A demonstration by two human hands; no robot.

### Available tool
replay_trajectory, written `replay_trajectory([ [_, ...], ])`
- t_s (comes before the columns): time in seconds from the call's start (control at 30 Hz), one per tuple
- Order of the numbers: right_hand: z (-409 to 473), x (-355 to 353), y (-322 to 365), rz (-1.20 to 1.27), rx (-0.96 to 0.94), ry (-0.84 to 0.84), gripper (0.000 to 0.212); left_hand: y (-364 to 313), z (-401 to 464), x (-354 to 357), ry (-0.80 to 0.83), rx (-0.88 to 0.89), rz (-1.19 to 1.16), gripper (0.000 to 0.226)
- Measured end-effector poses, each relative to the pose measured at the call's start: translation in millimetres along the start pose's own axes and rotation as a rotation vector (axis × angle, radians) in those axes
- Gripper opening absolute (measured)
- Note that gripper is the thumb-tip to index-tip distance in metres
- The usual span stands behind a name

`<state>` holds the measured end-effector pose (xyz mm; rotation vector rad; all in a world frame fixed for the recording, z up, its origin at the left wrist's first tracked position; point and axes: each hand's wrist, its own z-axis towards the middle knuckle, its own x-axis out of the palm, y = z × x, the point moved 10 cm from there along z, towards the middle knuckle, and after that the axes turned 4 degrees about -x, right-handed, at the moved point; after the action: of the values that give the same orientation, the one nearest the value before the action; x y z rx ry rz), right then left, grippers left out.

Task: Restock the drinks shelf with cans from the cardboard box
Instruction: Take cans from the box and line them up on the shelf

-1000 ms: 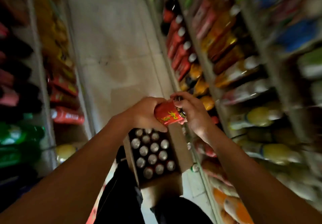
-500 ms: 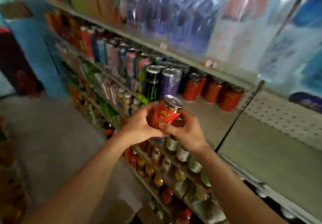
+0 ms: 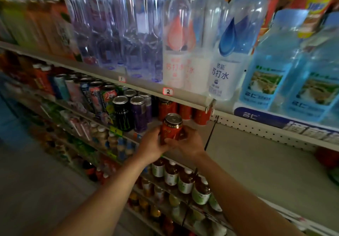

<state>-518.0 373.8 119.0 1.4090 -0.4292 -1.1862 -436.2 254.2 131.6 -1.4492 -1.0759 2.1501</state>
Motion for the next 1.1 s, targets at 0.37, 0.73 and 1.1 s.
replay_trajectory([
  [0.37, 48.3, -9.3, -35.1, -0.053, 0.071, -0.098, 0.063, 41.6, 4.0, 19.4, 0.332, -0.071, 0.640, 0.052],
  [0.73, 59.6, -8.5, -54.5, -0.110, 0.111, -0.199, 0.048, 43.1, 7.2, 20.0, 0.366, -0.137, 0.604, 0.066],
  [1.1, 74.7, -4.8, -72.5, -0.214, 0.158, -0.225, 0.049, 44.2, 0.8, 23.0, 0.372, -0.124, 0.615, 0.062],
])
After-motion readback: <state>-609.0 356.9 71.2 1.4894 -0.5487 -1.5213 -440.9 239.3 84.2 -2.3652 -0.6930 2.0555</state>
